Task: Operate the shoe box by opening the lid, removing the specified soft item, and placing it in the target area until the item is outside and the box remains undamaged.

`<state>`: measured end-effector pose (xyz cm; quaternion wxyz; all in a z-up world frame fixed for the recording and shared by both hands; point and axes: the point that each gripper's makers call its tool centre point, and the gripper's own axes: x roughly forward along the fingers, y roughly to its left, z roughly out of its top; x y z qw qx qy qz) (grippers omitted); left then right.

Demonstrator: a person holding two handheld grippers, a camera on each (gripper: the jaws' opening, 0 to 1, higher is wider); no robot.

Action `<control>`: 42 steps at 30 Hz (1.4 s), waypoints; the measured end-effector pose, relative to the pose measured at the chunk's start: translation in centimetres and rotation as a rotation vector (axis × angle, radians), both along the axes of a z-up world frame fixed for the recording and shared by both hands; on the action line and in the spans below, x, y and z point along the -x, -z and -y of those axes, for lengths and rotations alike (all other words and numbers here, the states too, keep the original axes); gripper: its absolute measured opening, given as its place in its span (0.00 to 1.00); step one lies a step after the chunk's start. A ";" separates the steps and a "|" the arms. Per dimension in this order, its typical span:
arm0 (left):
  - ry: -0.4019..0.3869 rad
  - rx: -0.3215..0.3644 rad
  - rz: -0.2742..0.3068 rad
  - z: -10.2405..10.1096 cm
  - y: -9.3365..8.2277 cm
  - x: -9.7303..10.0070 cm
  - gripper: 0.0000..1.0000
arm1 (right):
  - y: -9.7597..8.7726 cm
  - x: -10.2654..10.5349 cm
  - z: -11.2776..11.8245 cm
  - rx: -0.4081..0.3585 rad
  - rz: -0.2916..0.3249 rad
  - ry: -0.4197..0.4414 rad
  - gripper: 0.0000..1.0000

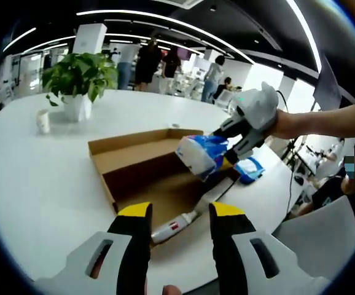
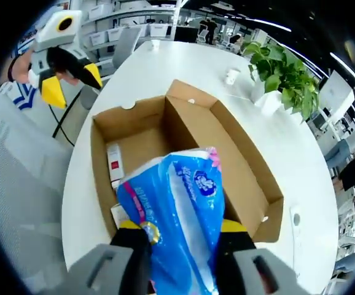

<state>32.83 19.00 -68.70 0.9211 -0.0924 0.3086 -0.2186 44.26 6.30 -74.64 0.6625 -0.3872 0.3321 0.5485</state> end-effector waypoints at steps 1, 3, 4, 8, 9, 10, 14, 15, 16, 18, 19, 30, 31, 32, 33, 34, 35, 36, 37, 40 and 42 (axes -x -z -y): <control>0.002 -0.001 0.000 0.1 0.0 0.0 0.37 | -0.1 0.0 0.1 -0.001 0.000 0.001 0.36; 0.008 -0.003 0.000 0.2 -0.1 0.0 0.37 | -0.2 0.0 0.3 0.000 0.006 0.001 0.36; 0.011 -0.004 0.000 0.2 -0.1 0.0 0.37 | -0.3 -0.1 0.4 0.001 0.008 0.001 0.36; 0.023 -0.009 0.003 0.6 -0.3 -0.3 0.37 | -0.9 -0.4 1.4 0.009 0.020 0.005 0.36; 0.027 -0.010 0.005 0.8 -0.4 -0.4 0.37 | -1.0 -0.6 1.8 0.011 0.022 0.009 0.36; 0.030 -0.010 0.005 0.9 -0.4 -0.4 0.37 | -1.0 -0.8 2.1 0.013 0.024 0.012 0.36; 0.046 -0.012 0.008 1.8 -0.5 -0.6 0.37 | -1.3 -1.1 3.8 0.027 0.034 0.027 0.36; 0.049 -0.013 0.008 2.0 -0.5 -0.6 0.37 | -1.3 -1.1 4.1 0.030 0.035 0.029 0.36; 0.054 -0.013 0.007 2.3 -0.5 -0.7 0.37 | -1.3 -1.2 4.6 0.030 0.036 0.035 0.36; 0.062 -0.013 0.006 2.8 -0.4 -0.8 0.37 | -1.3 -1.3 5.4 0.032 0.035 0.045 0.36; 0.066 -0.014 0.005 3.0 -0.4 -0.8 0.37 | -1.2 -1.3 5.6 0.033 0.036 0.046 0.36; 0.115 -0.020 0.001 6.3 -0.8 -1.1 0.38 | -1.0 -1.4 9.9 0.045 0.033 0.091 0.36; 0.121 -0.021 0.001 6.6 -0.8 -1.2 0.38 | -0.9 -1.4 10.4 0.046 0.032 0.097 0.36; 0.124 -0.022 0.001 6.8 -0.8 -1.2 0.38 | -0.8 -1.4 10.7 0.046 0.031 0.102 0.36; 0.129 -0.022 0.000 7.2 -0.8 -1.3 0.38 | -0.8 -1.4 11.1 0.045 0.030 0.107 0.36; 0.132 -0.023 0.000 7.4 -0.8 -1.4 0.38 | -0.7 -1.4 11.7 0.047 0.028 0.113 0.36; 0.137 -0.024 0.000 7.7 -0.8 -1.5 0.38 | -0.6 -1.3 12.1 0.049 0.027 0.116 0.36; 0.139 -0.024 -0.001 7.8 -0.8 -1.5 0.38 | -0.6 -1.3 12.3 0.050 0.027 0.118 0.36; 0.148 -0.025 -0.003 8.2 -0.8 -1.6 0.38 | -0.6 -1.2 12.8 0.051 0.025 0.121 0.36; 0.159 -0.027 -0.006 8.9 -0.7 -1.9 0.38 | -0.1 -1.3 14.2 0.054 0.021 0.138 0.36; 0.169 -0.027 -0.008 9.2 -0.6 -2.3 0.38 | 0.0 -1.3 15.1 0.055 0.018 0.150 0.36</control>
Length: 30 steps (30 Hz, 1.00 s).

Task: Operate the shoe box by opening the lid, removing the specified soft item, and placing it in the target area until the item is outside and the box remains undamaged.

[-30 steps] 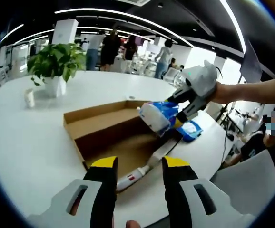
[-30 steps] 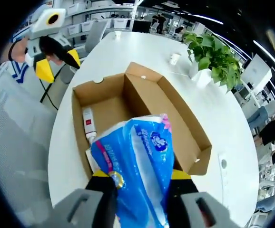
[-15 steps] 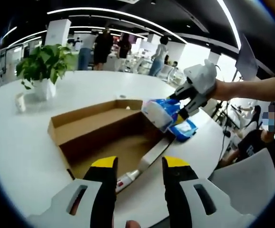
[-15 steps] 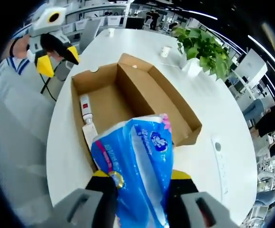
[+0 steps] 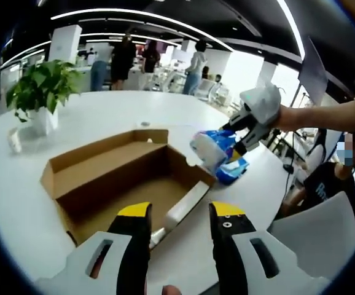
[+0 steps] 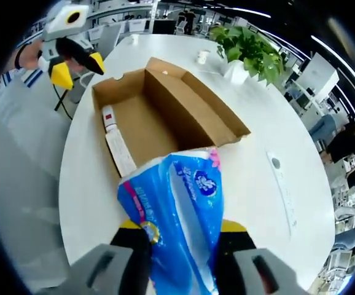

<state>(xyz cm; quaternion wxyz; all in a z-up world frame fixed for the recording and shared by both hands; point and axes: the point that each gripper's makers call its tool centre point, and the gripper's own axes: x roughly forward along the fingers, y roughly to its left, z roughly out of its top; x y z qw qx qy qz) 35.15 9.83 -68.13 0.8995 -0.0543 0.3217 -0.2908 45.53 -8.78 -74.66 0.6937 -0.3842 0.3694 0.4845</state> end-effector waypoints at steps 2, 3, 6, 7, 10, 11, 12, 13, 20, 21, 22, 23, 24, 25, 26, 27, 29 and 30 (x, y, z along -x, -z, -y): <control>0.009 -0.002 -0.002 0.5 0.0 -0.1 0.38 | 0.1 0.1 0.7 0.003 -0.002 0.006 0.36; 0.011 -0.003 -0.002 0.6 0.1 -0.1 0.38 | 0.3 0.1 1.2 0.007 -0.002 0.009 0.36; 0.017 0.000 -0.005 1.1 0.1 -0.3 0.38 | 0.2 0.1 2.3 0.009 -0.002 0.020 0.36; 0.021 -0.001 -0.007 1.2 0.2 -0.6 0.38 | 0.2 0.1 2.7 0.009 -0.003 0.024 0.36; 0.034 -0.004 -0.010 1.8 0.3 -0.8 0.38 | 0.3 0.2 3.9 0.015 -0.002 0.033 0.36; 0.037 -0.005 -0.011 2.0 0.4 -1.0 0.38 | 0.4 0.2 4.4 0.017 -0.002 0.037 0.36; 0.042 -0.005 -0.012 2.2 0.5 -1.2 0.38 | 0.5 0.2 4.8 0.018 -0.003 0.041 0.36; 0.045 -0.005 -0.013 2.5 0.5 -1.1 0.38 | 0.5 0.2 5.3 0.020 -0.004 0.045 0.36; 0.077 -0.008 -0.019 4.8 0.7 -1.1 0.38 | 1.1 0.5 8.6 0.030 -0.011 0.080 0.36; 0.079 -0.008 -0.019 5.1 0.6 -1.0 0.38 | 1.1 0.5 9.0 0.030 -0.013 0.085 0.36; 0.080 -0.007 -0.019 5.2 0.6 -1.0 0.38 | 1.3 0.6 9.6 0.034 -0.014 0.088 0.36; 0.083 -0.008 -0.021 5.5 0.6 -1.0 0.38 | 1.4 0.6 10.0 0.037 -0.015 0.090 0.36; 0.084 -0.010 -0.021 5.6 0.6 -1.0 0.38 | 1.5 0.7 10.4 0.039 -0.016 0.093 0.36; 0.087 -0.012 -0.021 5.7 0.6 -1.0 0.38 | 1.5 0.7 10.8 0.039 -0.017 0.095 0.36; 0.087 -0.012 -0.021 5.7 0.5 -1.0 0.38 | 1.6 0.8 11.2 0.042 -0.017 0.094 0.36; 0.087 -0.013 -0.022 5.7 0.5 -1.0 0.38 | 1.8 0.8 11.8 0.051 -0.016 0.088 0.36; 0.083 -0.016 -0.025 5.7 0.6 -1.0 0.38 | 2.0 0.9 12.9 0.067 -0.015 0.090 0.36; 0.080 -0.015 -0.025 5.7 0.5 -1.1 0.38 | 2.0 0.9 13.3 0.068 -0.017 0.092 0.36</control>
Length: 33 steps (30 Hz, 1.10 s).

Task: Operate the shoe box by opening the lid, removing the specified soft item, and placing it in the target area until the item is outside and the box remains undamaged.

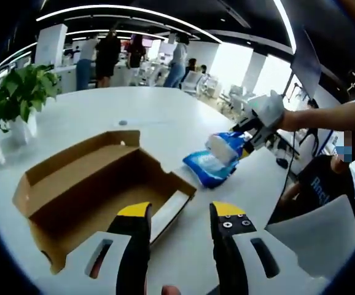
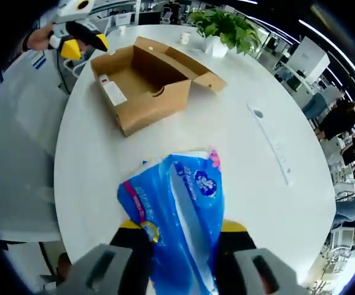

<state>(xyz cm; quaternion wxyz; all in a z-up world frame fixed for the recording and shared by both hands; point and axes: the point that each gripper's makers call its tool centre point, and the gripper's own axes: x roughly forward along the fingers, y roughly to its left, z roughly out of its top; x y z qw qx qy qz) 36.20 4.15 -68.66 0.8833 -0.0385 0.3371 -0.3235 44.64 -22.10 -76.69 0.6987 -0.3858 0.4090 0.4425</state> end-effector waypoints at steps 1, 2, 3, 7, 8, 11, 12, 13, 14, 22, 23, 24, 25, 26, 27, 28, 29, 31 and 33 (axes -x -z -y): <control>-0.004 0.003 0.000 0.0 -0.1 0.0 0.38 | 0.1 0.0 0.6 0.001 -0.002 0.005 0.36; -0.009 0.005 -0.001 0.0 -0.1 -0.1 0.38 | 0.1 0.0 1.0 0.003 -0.003 0.008 0.36; -0.012 0.008 -0.003 0.1 -0.1 -0.1 0.38 | 0.2 0.1 1.4 0.006 -0.003 0.009 0.36; -0.011 -0.002 -0.007 0.5 0.1 0.2 0.38 | 0.5 0.2 3.1 0.021 -0.005 0.017 0.36; -0.010 -0.004 -0.009 0.6 0.2 0.2 0.38 | 0.8 0.2 3.7 0.028 -0.006 0.019 0.36; -0.008 -0.009 -0.014 1.0 0.4 0.4 0.38 | 1.0 0.3 5.0 0.034 -0.009 0.028 0.36; -0.007 -0.010 -0.015 1.1 0.4 0.4 0.38 | 1.2 0.3 5.6 0.037 -0.012 0.033 0.36; -0.007 -0.011 -0.016 1.1 0.5 0.5 0.38 | 1.3 0.3 6.0 0.041 -0.013 0.035 0.36; -0.007 -0.011 -0.017 1.2 0.5 0.5 0.38 | 1.3 0.3 6.5 0.045 -0.014 0.038 0.36; -0.002 -0.017 -0.019 2.1 0.5 0.2 0.38 | 1.9 0.2 9.4 0.064 -0.018 0.055 0.36; -0.001 -0.017 -0.020 2.2 0.6 0.2 0.39 | 2.0 0.3 9.8 0.066 -0.020 0.057 0.36; -0.001 -0.020 -0.020 2.3 0.6 0.2 0.39 | 2.2 0.2 10.1 0.068 -0.021 0.057 0.36; -0.001 -0.021 -0.020 2.4 0.6 0.1 0.39 | 2.3 0.2 10.5 0.072 -0.022 0.056 0.36; -0.001 -0.022 -0.021 2.5 0.6 0.1 0.39 | 2.3 0.2 10.7 0.074 -0.023 0.057 0.36; -0.002 -0.022 -0.021 2.6 0.7 0.1 0.39 | 2.5 0.2 11.0 0.076 -0.024 0.058 0.36; -0.001 -0.023 -0.022 2.8 0.7 0.1 0.39 | 2.6 0.1 11.3 0.077 -0.026 0.060 0.36; -0.001 -0.023 -0.022 2.8 0.7 0.1 0.39 | 2.6 0.1 11.6 0.077 -0.027 0.063 0.36; 0.001 -0.026 -0.024 3.0 0.8 0.1 0.39 | 2.7 0.0 11.9 0.079 -0.029 0.064 0.36; 0.001 -0.026 -0.026 3.2 0.9 0.0 0.39 | 2.9 -0.1 12.3 0.083 -0.031 0.063 0.36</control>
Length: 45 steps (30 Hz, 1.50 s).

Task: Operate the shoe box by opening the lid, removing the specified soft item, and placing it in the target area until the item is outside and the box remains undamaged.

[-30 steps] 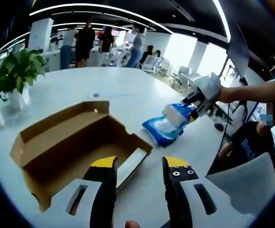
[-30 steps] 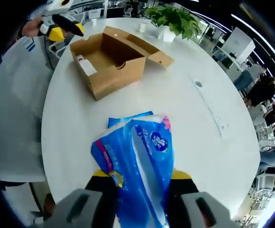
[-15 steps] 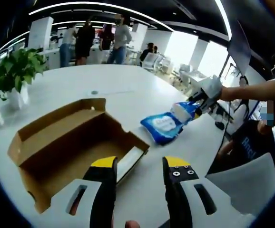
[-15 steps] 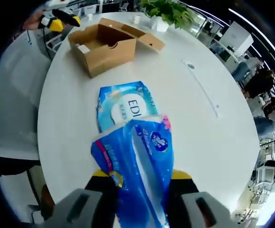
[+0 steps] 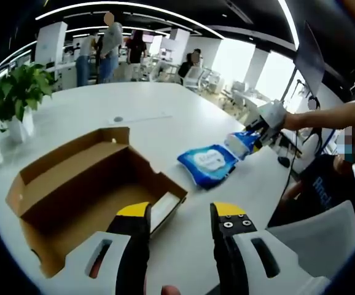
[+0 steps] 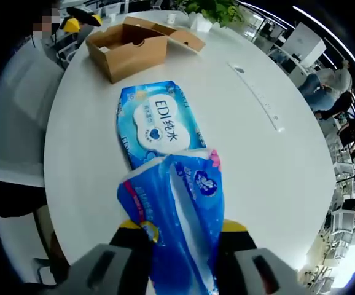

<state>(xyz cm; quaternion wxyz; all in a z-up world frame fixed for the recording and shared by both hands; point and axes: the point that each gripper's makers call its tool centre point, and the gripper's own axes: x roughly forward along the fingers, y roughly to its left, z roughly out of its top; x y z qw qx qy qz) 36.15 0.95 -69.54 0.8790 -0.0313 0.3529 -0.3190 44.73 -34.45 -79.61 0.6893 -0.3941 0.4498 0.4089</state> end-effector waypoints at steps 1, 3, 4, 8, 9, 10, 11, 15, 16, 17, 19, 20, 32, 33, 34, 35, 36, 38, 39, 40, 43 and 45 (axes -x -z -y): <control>0.000 -0.002 0.000 0.0 0.0 0.0 0.39 | 0.1 -0.1 0.2 0.002 -0.001 0.001 0.36; -0.001 -0.003 -0.002 0.1 0.1 0.0 0.39 | 0.2 -0.3 0.5 0.002 -0.003 0.003 0.37; -0.002 -0.003 -0.003 0.1 0.1 0.0 0.39 | 0.3 -0.3 0.6 0.003 -0.003 0.003 0.37; -0.004 -0.010 -0.008 0.1 0.2 0.0 0.39 | 0.6 -0.5 0.9 0.005 -0.007 0.001 0.37; -0.004 -0.012 -0.008 0.1 0.3 -0.1 0.39 | 0.7 -0.5 0.9 0.005 -0.008 0.000 0.37; -0.006 -0.011 -0.009 0.1 0.3 -0.1 0.39 | 0.8 -0.6 1.0 0.005 -0.009 0.000 0.37; -0.007 -0.011 -0.011 0.1 0.3 -0.1 0.39 | 0.9 -0.6 1.1 0.004 -0.012 0.002 0.37; -0.007 -0.015 -0.014 0.3 0.4 -0.2 0.39 | 1.4 -0.6 1.4 0.009 -0.016 -0.005 0.37; -0.006 -0.015 -0.014 0.3 0.4 -0.2 0.39 | 1.4 -0.6 1.4 0.009 -0.016 -0.005 0.37; -0.005 -0.015 -0.015 0.4 0.4 -0.2 0.39 | 1.5 -0.7 1.5 0.005 -0.018 0.002 0.37; -0.004 -0.015 -0.017 0.5 0.5 -0.2 0.39 | 1.6 -0.9 1.6 -0.001 -0.018 0.012 0.37; -0.003 -0.015 -0.018 0.6 0.6 -0.2 0.39 | 1.7 -0.9 1.6 -0.003 -0.019 0.013 0.37; 0.002 -0.025 -0.030 0.7 0.9 0.0 0.39 | 2.9 -1.0 1.7 0.031 -0.026 -0.032 0.39; 0.001 -0.025 -0.031 0.7 0.9 0.0 0.39 | 3.1 -1.0 1.7 0.035 -0.027 -0.040 0.39; 0.002 -0.026 -0.031 0.7 0.9 0.0 0.39 | 3.1 -1.0 1.7 0.038 -0.026 -0.044 0.40; 0.002 -0.028 -0.032 0.7 0.9 0.1 0.39 | 3.2 -1.1 1.8 0.041 -0.027 -0.047 0.40; 0.001 -0.028 -0.032 0.6 0.9 0.1 0.39 | 3.3 -1.1 1.8 0.041 -0.028 -0.048 0.40; -0.001 -0.028 -0.033 0.6 0.9 0.1 0.39 | 3.4 -1.1 1.8 0.039 -0.030 -0.049 0.40; -0.001 -0.030 -0.033 0.5 0.9 0.1 0.39 | 3.4 -1.2 1.9 0.039 -0.029 -0.047 0.41; -0.001 -0.031 -0.034 0.5 0.9 0.1 0.39 | 3.4 -1.2 1.9 0.039 -0.028 -0.048 0.41; -0.001 -0.032 -0.035 0.5 1.0 0.2 0.39 | 3.5 -1.3 1.9 0.037 -0.027 -0.044 0.42; 0.000 -0.032 -0.036 0.5 1.0 0.2 0.39 | 3.6 -1.3 1.9 0.037 -0.027 -0.046 0.42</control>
